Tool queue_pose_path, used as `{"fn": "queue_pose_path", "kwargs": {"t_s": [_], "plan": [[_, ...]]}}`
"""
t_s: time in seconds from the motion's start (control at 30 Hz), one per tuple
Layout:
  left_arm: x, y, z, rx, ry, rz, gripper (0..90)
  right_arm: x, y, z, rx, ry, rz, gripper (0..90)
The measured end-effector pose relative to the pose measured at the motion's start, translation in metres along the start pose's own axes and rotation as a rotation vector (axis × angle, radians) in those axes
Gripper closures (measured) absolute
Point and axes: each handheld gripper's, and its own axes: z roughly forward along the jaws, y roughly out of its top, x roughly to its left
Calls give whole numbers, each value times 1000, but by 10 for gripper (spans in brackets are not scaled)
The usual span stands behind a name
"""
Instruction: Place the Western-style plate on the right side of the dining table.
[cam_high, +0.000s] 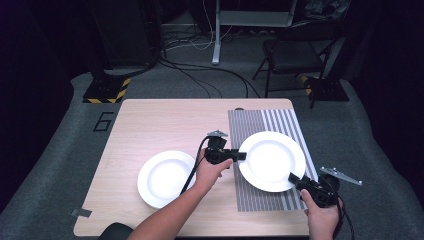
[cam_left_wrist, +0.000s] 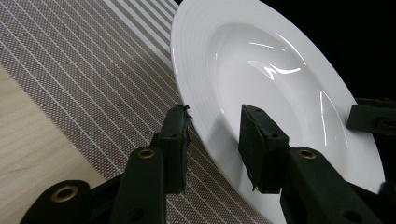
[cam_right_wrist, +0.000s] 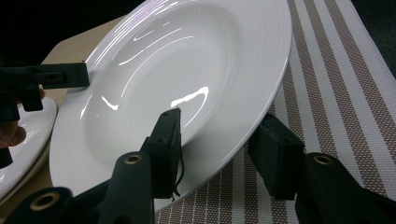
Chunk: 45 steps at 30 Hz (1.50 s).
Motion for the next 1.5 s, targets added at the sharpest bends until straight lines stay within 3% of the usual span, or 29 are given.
{"fn": "queue_pose_path", "kwargs": {"t_s": [0.87,1.5], "plan": [[12,3,12,-13,-6,-27,632,-9,7,13,2,-8,12,545],[23,1,19,-16,32,-35,633,-16,11,37,18,-23,26,551]]}}
